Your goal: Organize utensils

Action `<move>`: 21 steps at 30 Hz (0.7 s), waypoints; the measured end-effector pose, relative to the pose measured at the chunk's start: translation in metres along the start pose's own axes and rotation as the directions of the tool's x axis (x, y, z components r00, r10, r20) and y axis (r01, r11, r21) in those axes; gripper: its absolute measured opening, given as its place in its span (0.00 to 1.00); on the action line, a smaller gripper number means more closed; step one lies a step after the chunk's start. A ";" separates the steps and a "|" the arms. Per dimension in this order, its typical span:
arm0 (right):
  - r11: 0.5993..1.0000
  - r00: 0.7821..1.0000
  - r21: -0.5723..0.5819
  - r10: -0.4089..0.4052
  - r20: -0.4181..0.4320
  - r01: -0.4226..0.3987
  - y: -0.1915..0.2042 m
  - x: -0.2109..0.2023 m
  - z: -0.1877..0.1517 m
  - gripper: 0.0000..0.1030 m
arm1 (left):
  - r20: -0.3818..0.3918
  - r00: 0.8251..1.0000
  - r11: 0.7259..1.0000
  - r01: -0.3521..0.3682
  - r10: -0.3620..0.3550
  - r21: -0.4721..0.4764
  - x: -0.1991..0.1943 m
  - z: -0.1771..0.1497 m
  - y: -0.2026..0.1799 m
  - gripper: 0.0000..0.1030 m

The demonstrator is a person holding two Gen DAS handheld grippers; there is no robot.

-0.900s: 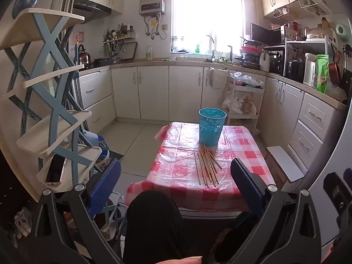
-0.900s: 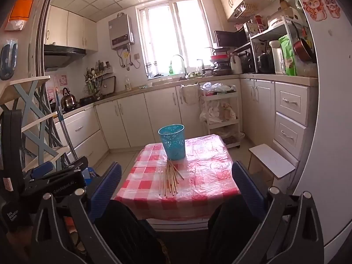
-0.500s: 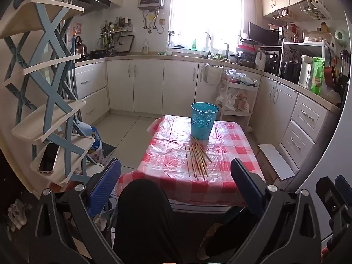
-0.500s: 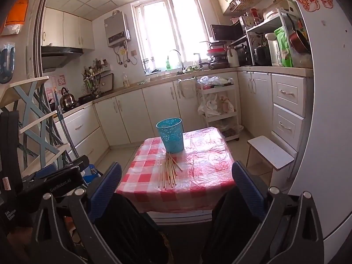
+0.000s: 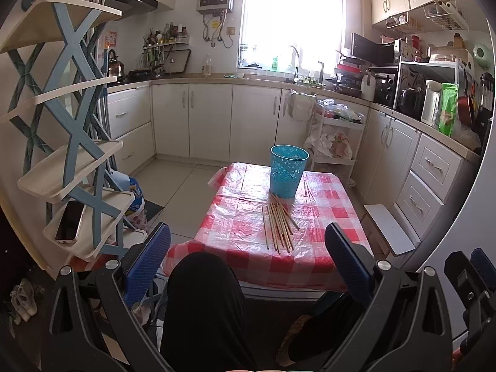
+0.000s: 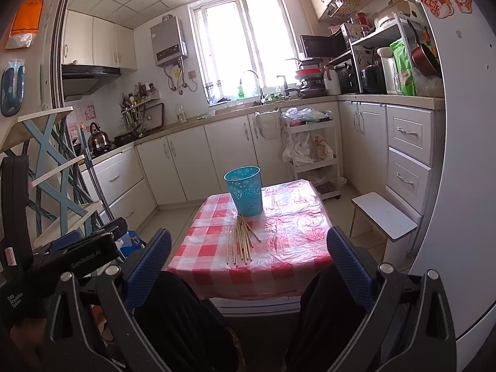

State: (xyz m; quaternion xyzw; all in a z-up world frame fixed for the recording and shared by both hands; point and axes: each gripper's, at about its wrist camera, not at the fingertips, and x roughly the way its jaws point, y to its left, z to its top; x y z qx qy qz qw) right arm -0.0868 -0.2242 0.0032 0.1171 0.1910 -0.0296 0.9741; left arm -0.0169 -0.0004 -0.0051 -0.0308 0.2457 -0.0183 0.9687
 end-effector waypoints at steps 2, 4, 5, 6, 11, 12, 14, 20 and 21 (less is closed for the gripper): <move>1.000 1.000 0.001 0.001 -0.001 -0.001 0.000 0.000 0.000 0.93 | 0.000 1.000 1.000 -0.001 0.001 0.000 0.000 0.000 0.000 0.93; 1.000 1.000 -0.002 0.002 0.001 -0.002 0.001 0.000 0.000 0.93 | 0.000 1.000 1.000 -0.001 0.001 0.000 0.000 0.000 0.000 0.93; 1.000 1.000 -0.004 0.003 0.001 -0.003 0.001 0.001 0.000 0.93 | 0.000 1.000 1.000 -0.001 0.001 0.001 0.000 0.001 0.000 0.93; 1.000 1.000 -0.005 0.004 0.001 -0.004 0.001 0.001 0.000 0.93 | 0.000 1.000 1.000 -0.002 0.002 0.002 0.000 0.000 0.000 0.93; 1.000 1.000 -0.007 0.009 0.000 -0.009 0.002 0.000 -0.001 0.93 | 0.000 1.000 1.000 -0.001 0.001 0.002 0.000 0.002 0.001 0.93; 1.000 1.000 -0.006 0.009 0.001 -0.009 0.001 -0.001 -0.001 0.93 | -0.001 1.000 1.000 0.000 0.000 0.003 0.000 0.002 0.001 0.93; 1.000 1.000 -0.006 0.009 0.001 -0.009 0.002 -0.001 -0.001 0.93 | 0.000 1.000 1.000 -0.001 0.001 0.007 0.000 0.003 0.000 0.93; 1.000 1.000 -0.006 0.009 0.001 -0.009 0.002 0.000 -0.001 0.93 | 0.001 1.000 1.000 -0.002 0.002 0.010 -0.001 0.004 -0.001 0.93; 1.000 1.000 -0.006 0.009 0.001 -0.009 0.003 0.000 -0.001 0.93 | 0.001 1.000 1.000 -0.001 0.001 0.010 -0.001 0.004 -0.001 0.93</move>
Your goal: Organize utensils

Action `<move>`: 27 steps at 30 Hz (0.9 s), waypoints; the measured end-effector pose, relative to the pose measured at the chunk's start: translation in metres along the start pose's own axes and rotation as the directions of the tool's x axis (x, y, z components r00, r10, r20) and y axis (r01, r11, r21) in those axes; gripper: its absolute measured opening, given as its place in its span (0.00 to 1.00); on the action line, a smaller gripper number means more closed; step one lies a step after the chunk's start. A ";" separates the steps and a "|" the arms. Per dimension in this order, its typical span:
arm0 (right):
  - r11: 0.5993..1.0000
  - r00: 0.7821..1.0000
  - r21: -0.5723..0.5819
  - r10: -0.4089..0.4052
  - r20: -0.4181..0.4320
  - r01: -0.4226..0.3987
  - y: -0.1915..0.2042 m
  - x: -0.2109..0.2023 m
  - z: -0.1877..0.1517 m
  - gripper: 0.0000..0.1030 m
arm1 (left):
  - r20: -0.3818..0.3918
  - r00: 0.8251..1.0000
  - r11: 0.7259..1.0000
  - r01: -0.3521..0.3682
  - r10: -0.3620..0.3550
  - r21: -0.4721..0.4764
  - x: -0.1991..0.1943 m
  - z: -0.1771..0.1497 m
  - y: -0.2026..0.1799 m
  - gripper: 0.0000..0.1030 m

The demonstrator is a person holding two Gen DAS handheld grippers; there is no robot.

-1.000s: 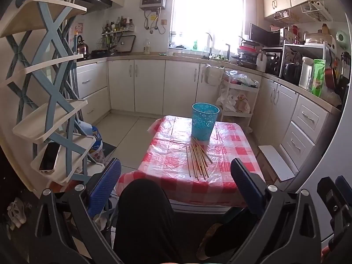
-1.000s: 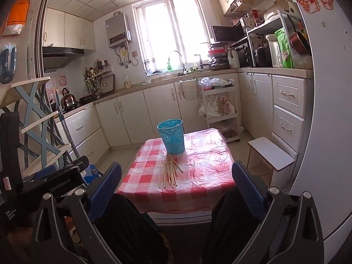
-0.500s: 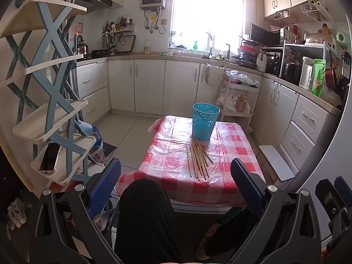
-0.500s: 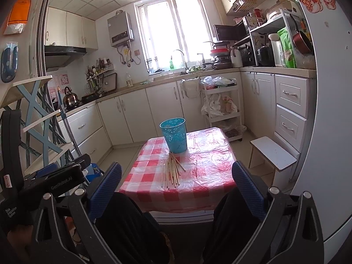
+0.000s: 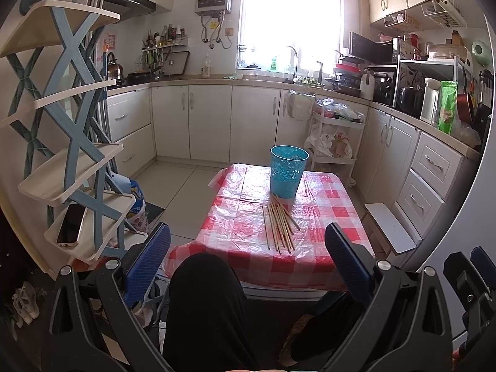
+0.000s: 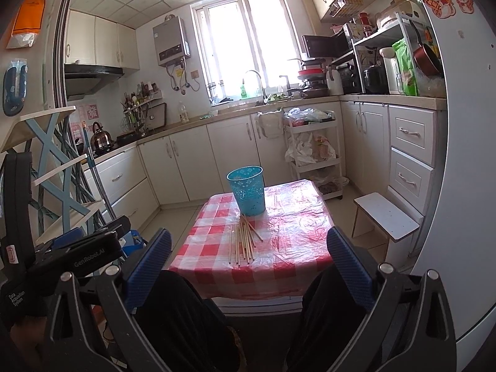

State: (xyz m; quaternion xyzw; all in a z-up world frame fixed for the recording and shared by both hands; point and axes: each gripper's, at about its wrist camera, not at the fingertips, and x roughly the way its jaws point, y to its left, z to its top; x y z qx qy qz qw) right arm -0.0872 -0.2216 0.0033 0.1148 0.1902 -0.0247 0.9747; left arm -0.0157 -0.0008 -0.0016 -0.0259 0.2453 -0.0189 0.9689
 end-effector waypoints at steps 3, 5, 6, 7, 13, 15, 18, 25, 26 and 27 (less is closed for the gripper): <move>1.000 1.000 0.000 0.000 0.000 0.000 0.000 0.000 0.000 0.93 | 0.000 1.000 1.000 0.000 0.000 0.000 0.000 0.000 0.000 0.93; 1.000 1.000 0.001 0.000 0.000 0.000 0.000 0.000 0.000 0.93 | -0.001 1.000 1.000 0.000 0.000 0.001 0.000 0.000 0.000 0.93; 1.000 1.000 0.001 -0.001 0.000 0.001 0.000 0.000 0.000 0.93 | -0.001 1.000 1.000 0.000 0.000 0.003 0.000 0.000 0.000 0.93; 1.000 1.000 0.001 -0.001 0.000 0.001 0.001 0.000 0.000 0.93 | -0.001 1.000 1.000 0.000 0.000 0.004 -0.001 0.001 -0.001 0.93; 1.000 1.000 0.001 0.001 -0.001 -0.001 0.000 0.000 -0.001 0.93 | 0.001 1.000 1.000 -0.001 0.001 0.005 -0.001 0.001 -0.001 0.93; 1.000 1.000 0.001 0.001 -0.001 -0.001 0.001 0.001 0.000 0.93 | 0.000 1.000 1.000 0.000 0.000 0.004 -0.001 0.001 -0.001 0.93; 1.000 1.000 0.001 0.000 0.001 0.000 0.002 0.001 -0.001 0.93 | 0.000 1.000 1.000 0.000 0.000 0.003 -0.001 0.001 -0.001 0.93; 1.000 1.000 0.000 0.002 -0.004 -0.002 0.005 0.001 -0.003 0.93 | -0.004 1.000 1.000 -0.001 0.001 0.011 0.000 0.003 -0.001 0.93; 1.000 1.000 -0.004 0.002 -0.003 -0.002 0.006 0.001 -0.004 0.93 | -0.004 1.000 1.000 -0.002 0.002 0.013 0.002 0.002 -0.001 0.93; 1.000 1.000 -0.008 0.002 -0.002 -0.002 0.007 0.002 -0.004 0.93 | -0.004 1.000 1.000 -0.004 0.004 0.013 0.003 0.003 -0.001 0.93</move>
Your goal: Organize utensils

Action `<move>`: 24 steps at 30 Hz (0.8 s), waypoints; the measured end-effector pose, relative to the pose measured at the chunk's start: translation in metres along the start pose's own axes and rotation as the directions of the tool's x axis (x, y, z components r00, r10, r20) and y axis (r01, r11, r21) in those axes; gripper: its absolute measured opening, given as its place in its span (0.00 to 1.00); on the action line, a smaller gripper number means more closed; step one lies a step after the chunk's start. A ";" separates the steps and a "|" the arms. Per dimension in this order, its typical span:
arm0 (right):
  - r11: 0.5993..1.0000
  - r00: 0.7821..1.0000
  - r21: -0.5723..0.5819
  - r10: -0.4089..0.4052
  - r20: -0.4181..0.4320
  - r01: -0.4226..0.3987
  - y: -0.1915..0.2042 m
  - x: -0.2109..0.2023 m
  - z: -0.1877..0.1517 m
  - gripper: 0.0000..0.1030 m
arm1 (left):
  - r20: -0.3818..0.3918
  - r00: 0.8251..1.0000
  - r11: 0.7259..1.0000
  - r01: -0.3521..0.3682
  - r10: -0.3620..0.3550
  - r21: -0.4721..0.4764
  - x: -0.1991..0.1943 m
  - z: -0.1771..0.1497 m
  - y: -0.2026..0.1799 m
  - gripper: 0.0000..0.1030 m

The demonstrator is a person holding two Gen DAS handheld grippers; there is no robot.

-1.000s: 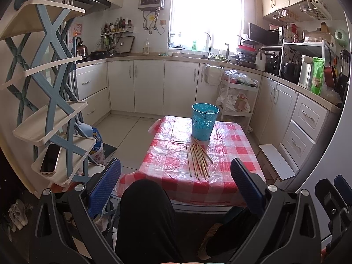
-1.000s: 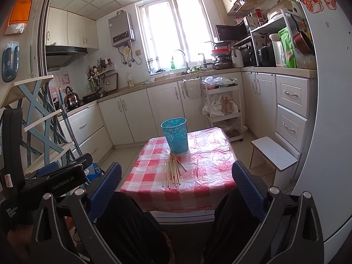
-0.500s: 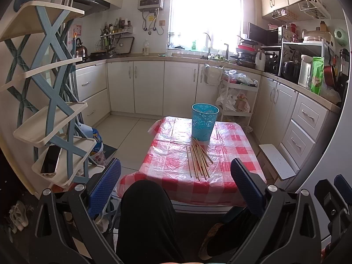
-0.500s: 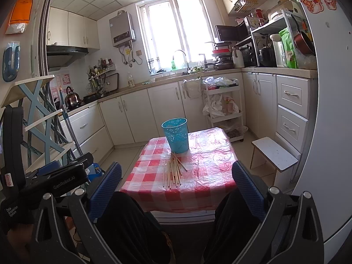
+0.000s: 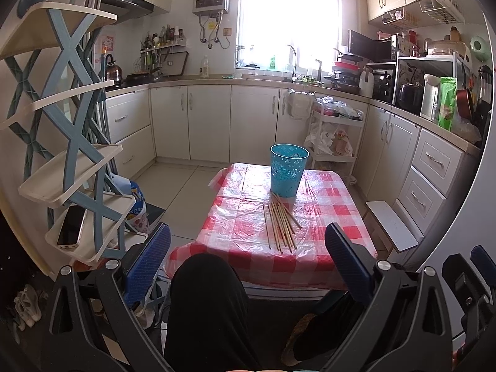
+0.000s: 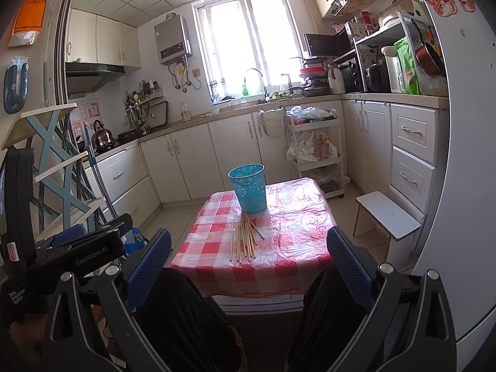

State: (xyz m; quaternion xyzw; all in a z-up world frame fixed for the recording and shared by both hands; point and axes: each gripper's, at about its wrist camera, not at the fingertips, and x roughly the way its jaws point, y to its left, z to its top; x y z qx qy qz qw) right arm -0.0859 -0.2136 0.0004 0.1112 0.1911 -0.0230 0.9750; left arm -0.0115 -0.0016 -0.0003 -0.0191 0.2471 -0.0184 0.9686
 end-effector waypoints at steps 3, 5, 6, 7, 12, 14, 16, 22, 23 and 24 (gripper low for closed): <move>1.000 1.000 -0.014 -0.002 0.008 0.003 0.003 0.004 -0.001 0.93 | -0.001 1.000 1.000 -0.009 0.009 0.004 0.006 -0.002 0.000 0.93; 1.000 1.000 -0.019 0.000 -0.001 0.000 0.001 0.010 -0.001 0.93 | -0.012 1.000 1.000 -0.009 0.009 0.003 0.013 -0.002 0.001 0.93; 1.000 1.000 -0.019 0.002 -0.010 -0.002 0.001 0.014 -0.001 0.93 | -0.015 1.000 1.000 -0.009 0.009 0.005 0.016 0.000 0.001 0.93; 1.000 1.000 -0.021 0.003 -0.014 -0.003 -0.001 0.018 -0.001 0.93 | -0.014 1.000 1.000 -0.012 0.012 0.006 0.019 0.000 0.000 0.93; 1.000 1.000 -0.017 -0.004 -0.004 0.004 -0.002 0.033 0.001 0.93 | -0.016 1.000 1.000 -0.025 0.025 0.010 0.036 0.004 0.000 0.93; 1.000 1.000 -0.014 -0.006 -0.004 0.006 -0.003 0.041 0.002 0.93 | -0.025 0.999 0.999 -0.034 0.035 0.012 0.046 0.006 0.000 0.93; 1.000 1.000 -0.010 -0.003 -0.016 0.003 -0.004 0.051 0.002 0.93 | -0.044 0.998 0.999 -0.040 0.040 0.012 0.058 0.007 0.001 0.93; 1.000 0.998 -0.001 0.004 -0.062 -0.004 -0.007 0.083 0.002 0.93 | -0.085 0.995 0.998 -0.054 0.055 0.017 0.089 0.011 0.000 0.93; 1.000 0.998 0.000 0.006 -0.067 -0.006 -0.008 0.087 0.002 0.93 | -0.087 0.995 0.998 -0.055 0.057 0.020 0.094 0.012 -0.001 0.93; 1.000 0.998 -0.001 0.010 -0.067 -0.011 -0.010 0.091 0.002 0.93 | -0.089 0.994 0.998 -0.055 0.056 0.024 0.099 0.013 -0.001 0.93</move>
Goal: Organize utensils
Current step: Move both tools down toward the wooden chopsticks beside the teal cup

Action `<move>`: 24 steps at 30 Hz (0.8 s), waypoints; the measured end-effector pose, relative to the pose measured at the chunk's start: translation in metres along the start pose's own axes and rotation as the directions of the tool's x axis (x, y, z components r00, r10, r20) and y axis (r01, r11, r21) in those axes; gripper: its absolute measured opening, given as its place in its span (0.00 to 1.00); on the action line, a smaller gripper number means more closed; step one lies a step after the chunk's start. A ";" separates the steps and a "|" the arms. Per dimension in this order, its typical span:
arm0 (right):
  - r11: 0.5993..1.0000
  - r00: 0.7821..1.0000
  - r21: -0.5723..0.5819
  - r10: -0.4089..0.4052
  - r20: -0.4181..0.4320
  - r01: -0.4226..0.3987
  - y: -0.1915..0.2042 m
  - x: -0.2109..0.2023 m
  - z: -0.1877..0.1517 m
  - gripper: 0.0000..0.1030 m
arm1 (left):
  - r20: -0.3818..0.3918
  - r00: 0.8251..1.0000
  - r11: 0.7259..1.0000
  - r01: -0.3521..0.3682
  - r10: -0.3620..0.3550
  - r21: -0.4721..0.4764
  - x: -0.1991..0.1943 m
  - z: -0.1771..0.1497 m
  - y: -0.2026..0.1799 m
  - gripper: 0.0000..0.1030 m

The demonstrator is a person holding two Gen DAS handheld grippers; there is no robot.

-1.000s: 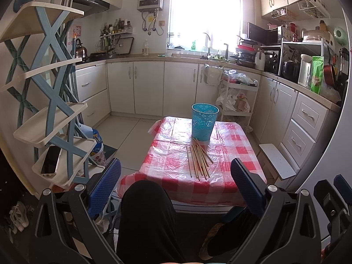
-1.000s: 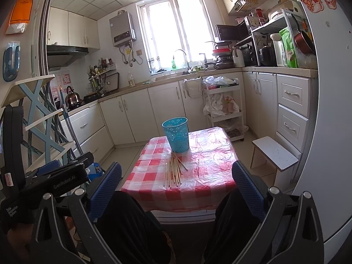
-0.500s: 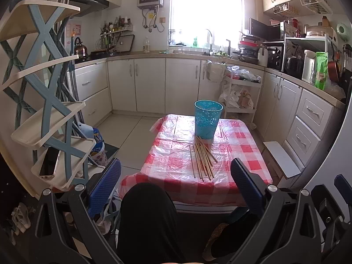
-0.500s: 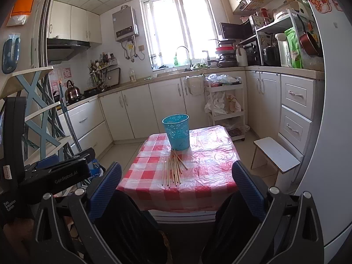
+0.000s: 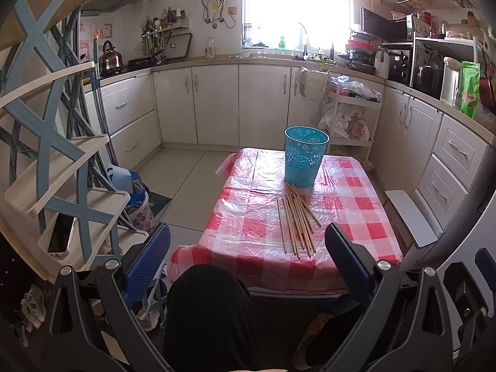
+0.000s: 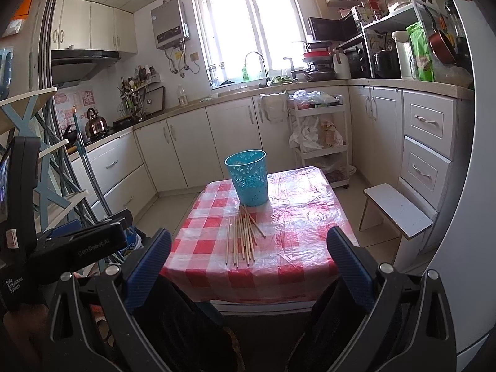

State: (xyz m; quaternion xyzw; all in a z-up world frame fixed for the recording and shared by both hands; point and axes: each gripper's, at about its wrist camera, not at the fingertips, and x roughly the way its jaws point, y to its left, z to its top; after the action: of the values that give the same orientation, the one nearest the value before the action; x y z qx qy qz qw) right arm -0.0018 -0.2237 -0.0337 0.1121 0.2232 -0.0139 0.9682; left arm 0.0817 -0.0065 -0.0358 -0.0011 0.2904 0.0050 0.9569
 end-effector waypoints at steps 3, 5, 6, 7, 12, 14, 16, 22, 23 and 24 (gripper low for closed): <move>1.000 1.000 -0.001 0.013 -0.003 -0.013 -0.002 0.014 0.004 0.93 | -0.016 1.000 1.000 0.003 -0.003 0.014 0.018 0.001 -0.002 0.93; 1.000 1.000 0.010 0.026 -0.016 -0.026 -0.005 0.027 0.007 0.93 | -0.074 0.997 0.999 0.024 -0.021 0.033 0.039 0.003 -0.004 0.93; 0.999 0.999 0.013 0.034 -0.024 -0.034 -0.006 0.035 0.008 0.93 | -0.109 0.994 0.998 0.032 -0.027 0.045 0.051 0.003 -0.005 0.93; 0.999 0.998 0.014 0.040 -0.038 -0.040 -0.008 0.044 0.010 0.93 | -0.143 0.989 0.998 0.039 -0.031 0.056 0.063 0.002 -0.006 0.93; 0.999 0.990 -0.022 0.039 -0.137 -0.043 -0.016 0.098 0.016 0.93 | -0.176 0.984 0.998 0.016 -0.004 0.068 0.100 0.001 -0.004 0.93; 0.999 0.985 -0.044 0.024 -0.168 -0.032 -0.019 0.122 0.018 0.93 | -0.185 0.983 0.997 0.019 -0.004 0.078 0.114 0.003 -0.003 0.93; 0.997 0.980 -0.063 0.026 -0.195 -0.039 -0.022 0.146 0.016 0.93 | -0.204 0.979 0.997 0.035 -0.021 0.065 0.128 0.005 0.001 0.93; 0.989 0.946 -0.126 0.037 -0.323 -0.082 -0.034 0.242 0.011 0.93 | -0.226 0.972 0.996 0.075 -0.064 0.041 0.168 0.004 0.007 0.93; 0.987 0.940 -0.138 0.034 -0.340 -0.086 -0.035 0.258 0.009 0.88 | -0.236 0.969 0.996 0.088 -0.080 0.023 0.179 0.004 0.006 0.93; 0.984 0.933 -0.153 0.030 -0.360 -0.091 -0.037 0.276 0.007 0.74 | -0.247 0.964 0.995 0.102 -0.097 0.008 0.188 0.005 0.005 0.93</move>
State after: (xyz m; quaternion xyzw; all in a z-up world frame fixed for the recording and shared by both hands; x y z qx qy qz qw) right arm 0.2467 -0.2554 -0.1555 0.0379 0.3915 0.0551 0.9177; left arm 0.2403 0.0005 -0.1361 -0.0063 0.4063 -0.0464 0.9125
